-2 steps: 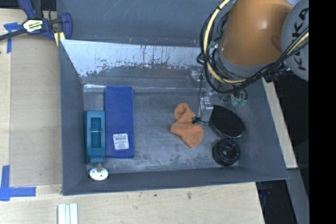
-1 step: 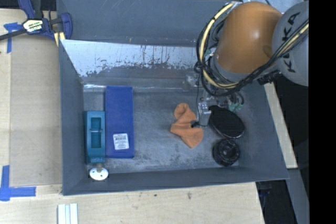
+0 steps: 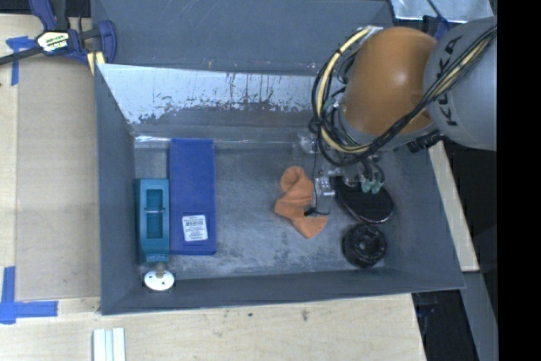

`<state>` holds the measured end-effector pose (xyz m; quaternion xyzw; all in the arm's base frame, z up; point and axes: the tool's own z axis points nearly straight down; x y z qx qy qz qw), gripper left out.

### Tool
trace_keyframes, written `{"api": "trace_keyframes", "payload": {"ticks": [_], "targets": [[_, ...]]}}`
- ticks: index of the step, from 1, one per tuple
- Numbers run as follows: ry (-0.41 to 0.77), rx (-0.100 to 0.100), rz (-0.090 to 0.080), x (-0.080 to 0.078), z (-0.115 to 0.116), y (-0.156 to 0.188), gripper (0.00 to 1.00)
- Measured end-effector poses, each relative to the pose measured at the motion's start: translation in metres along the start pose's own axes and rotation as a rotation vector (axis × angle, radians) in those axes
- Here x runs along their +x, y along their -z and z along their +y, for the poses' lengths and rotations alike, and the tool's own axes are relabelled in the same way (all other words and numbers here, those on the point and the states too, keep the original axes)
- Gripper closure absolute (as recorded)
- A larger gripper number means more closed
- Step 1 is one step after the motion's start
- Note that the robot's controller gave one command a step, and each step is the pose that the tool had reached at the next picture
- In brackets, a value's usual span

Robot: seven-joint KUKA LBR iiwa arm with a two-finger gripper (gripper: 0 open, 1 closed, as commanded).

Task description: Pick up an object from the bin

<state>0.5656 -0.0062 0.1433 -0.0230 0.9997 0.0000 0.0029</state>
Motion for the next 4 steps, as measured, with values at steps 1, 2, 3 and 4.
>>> {"api": "trace_keyframes", "payload": {"ticks": [1, 2, 3, 4], "targets": [[-0.152, 0.0, 0.005, 0.015, -0.003, -0.027, 0.0], [-0.03, 0.0, -0.003, -0.011, -0.008, -0.071, 1.0], [-0.03, 0.0, -0.003, -0.011, -0.008, -0.071, 1.0], [-0.02, 0.0, 0.004, -0.013, -0.021, 0.127, 1.0]]}}
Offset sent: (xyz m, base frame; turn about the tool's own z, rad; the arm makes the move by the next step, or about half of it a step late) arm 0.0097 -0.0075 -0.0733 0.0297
